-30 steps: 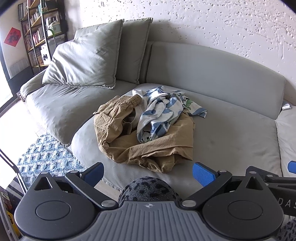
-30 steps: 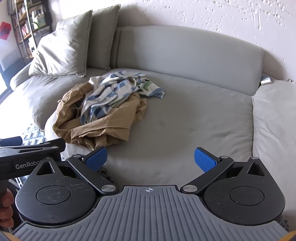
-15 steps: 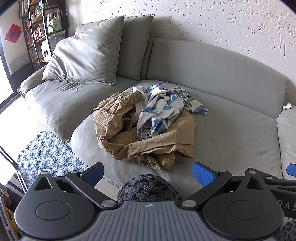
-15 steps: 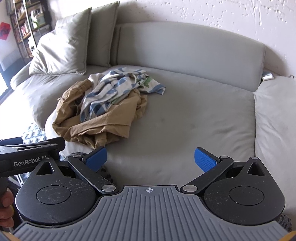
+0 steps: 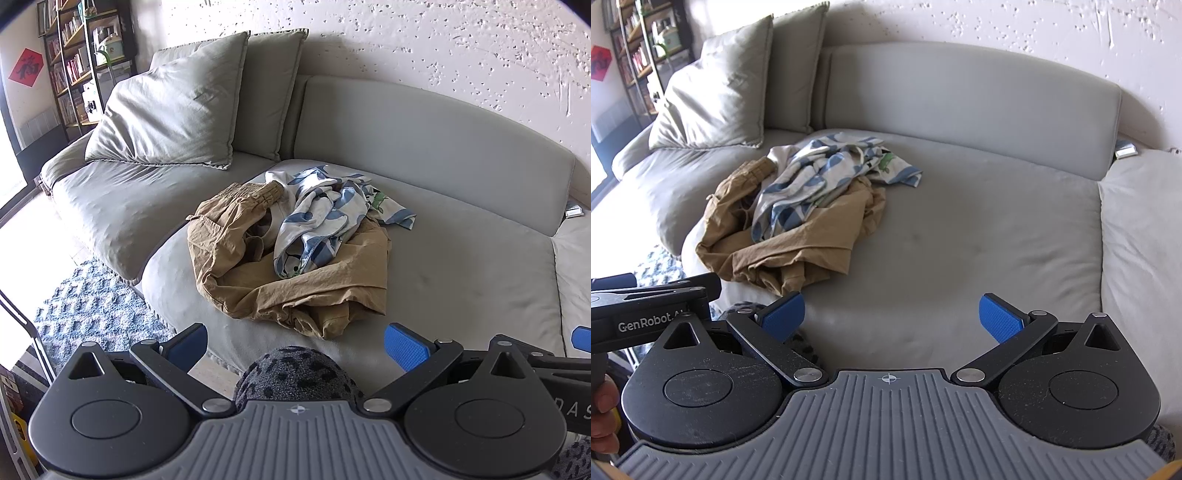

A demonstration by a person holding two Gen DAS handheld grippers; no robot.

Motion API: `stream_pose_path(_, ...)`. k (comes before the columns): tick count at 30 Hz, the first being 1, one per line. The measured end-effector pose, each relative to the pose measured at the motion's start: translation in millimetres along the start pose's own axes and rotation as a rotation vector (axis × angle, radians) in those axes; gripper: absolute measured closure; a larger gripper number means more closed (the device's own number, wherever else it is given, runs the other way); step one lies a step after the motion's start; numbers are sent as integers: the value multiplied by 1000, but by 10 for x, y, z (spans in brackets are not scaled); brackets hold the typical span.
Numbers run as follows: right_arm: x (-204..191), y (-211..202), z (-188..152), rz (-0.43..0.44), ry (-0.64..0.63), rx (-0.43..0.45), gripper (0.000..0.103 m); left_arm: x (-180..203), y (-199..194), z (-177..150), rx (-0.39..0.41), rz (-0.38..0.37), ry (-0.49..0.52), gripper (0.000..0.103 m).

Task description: Fold clothes

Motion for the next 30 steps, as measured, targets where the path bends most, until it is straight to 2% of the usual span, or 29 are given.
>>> stream_pose_path(30, -2, 15, -23, 1, 4, -6, 0, -7, 17, -36, -9, 4, 2, 1)
Point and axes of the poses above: each gripper's, at about its wrist camera, not at the fingertips, and y roughly the way its jaws point, x to its right, z to its top, the point moved 4 cm from there along y, roughly the way its jaws point, and after that the axes turned 4 degrees about z, right-handed, at the moved point
